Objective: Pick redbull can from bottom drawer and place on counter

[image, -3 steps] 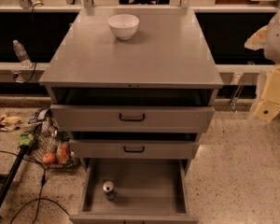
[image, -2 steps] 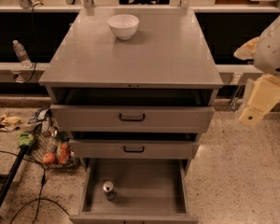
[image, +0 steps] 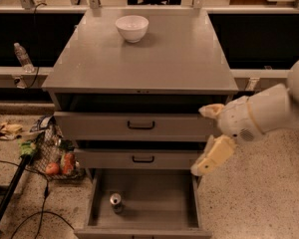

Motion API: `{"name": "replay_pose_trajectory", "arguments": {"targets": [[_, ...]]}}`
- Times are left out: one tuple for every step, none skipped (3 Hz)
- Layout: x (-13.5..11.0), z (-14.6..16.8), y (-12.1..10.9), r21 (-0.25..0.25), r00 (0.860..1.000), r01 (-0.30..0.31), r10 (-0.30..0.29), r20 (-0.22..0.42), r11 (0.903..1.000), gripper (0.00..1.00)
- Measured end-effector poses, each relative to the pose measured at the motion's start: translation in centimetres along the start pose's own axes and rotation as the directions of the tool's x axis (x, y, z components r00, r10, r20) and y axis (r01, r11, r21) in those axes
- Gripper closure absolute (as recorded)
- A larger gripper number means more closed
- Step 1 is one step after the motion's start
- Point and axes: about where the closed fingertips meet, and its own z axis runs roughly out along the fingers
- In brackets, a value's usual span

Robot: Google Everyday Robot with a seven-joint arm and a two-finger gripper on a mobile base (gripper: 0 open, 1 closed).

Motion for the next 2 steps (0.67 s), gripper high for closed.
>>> {"name": "replay_pose_trajectory", "arguments": {"targets": [[-0.9,8.34,1.41,-0.052,0.97,-0.019,0.032,0.242,0.9984,0.0],[-1.37,8.22,0.95,-0.036,0.971,-0.013,0.021,0.238,0.9993,0.0]]}}
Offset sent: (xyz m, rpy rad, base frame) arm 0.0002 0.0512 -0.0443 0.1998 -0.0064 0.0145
